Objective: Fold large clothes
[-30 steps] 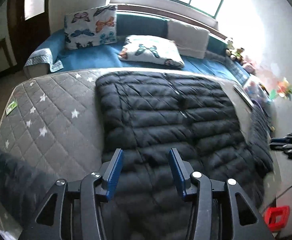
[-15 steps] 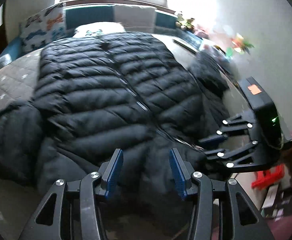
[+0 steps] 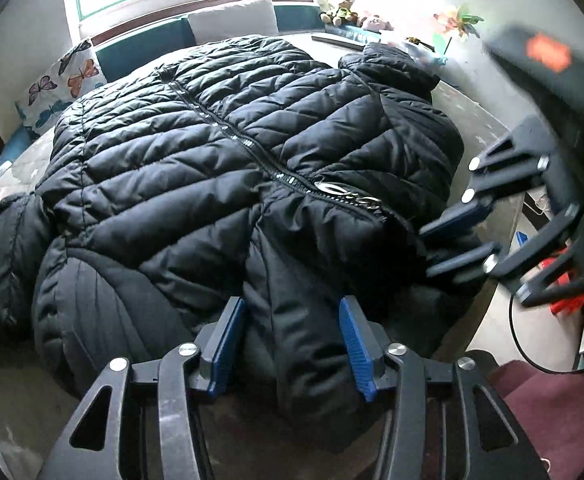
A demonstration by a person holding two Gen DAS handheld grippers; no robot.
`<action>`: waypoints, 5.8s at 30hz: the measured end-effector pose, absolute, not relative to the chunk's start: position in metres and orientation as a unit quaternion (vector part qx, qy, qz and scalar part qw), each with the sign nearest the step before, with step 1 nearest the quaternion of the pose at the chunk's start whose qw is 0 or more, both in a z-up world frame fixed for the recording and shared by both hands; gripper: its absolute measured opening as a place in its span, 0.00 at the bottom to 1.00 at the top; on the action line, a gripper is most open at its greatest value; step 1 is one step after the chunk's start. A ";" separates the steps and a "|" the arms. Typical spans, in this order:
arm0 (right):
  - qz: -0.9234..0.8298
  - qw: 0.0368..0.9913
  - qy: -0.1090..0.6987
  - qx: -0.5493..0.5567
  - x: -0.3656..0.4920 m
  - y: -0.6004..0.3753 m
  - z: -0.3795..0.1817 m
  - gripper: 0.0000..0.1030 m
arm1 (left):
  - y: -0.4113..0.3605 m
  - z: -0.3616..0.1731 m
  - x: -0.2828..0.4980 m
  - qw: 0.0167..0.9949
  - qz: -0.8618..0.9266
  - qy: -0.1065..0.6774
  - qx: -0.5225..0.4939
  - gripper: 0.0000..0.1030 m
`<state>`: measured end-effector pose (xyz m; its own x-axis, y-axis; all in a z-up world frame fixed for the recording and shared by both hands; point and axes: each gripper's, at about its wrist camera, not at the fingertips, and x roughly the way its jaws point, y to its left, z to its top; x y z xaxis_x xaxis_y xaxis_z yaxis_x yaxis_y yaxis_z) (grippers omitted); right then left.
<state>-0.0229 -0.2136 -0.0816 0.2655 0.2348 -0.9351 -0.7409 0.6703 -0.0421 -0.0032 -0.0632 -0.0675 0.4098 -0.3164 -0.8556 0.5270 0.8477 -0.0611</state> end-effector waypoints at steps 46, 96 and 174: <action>-0.060 0.854 0.425 0.293 0.188 -0.628 -0.057 0.42 | -0.215 -0.053 0.125 0.769 -0.366 0.524 0.025 0.63; 0.087 0.958 0.236 0.137 0.144 -0.496 0.129 0.09 | -0.233 -0.011 0.170 0.752 -0.406 0.516 -0.058 0.61; 0.157 0.851 0.498 -0.059 0.157 -0.295 -0.077 0.10 | 0.062 -0.058 0.148 0.841 -0.167 0.487 -0.168 0.53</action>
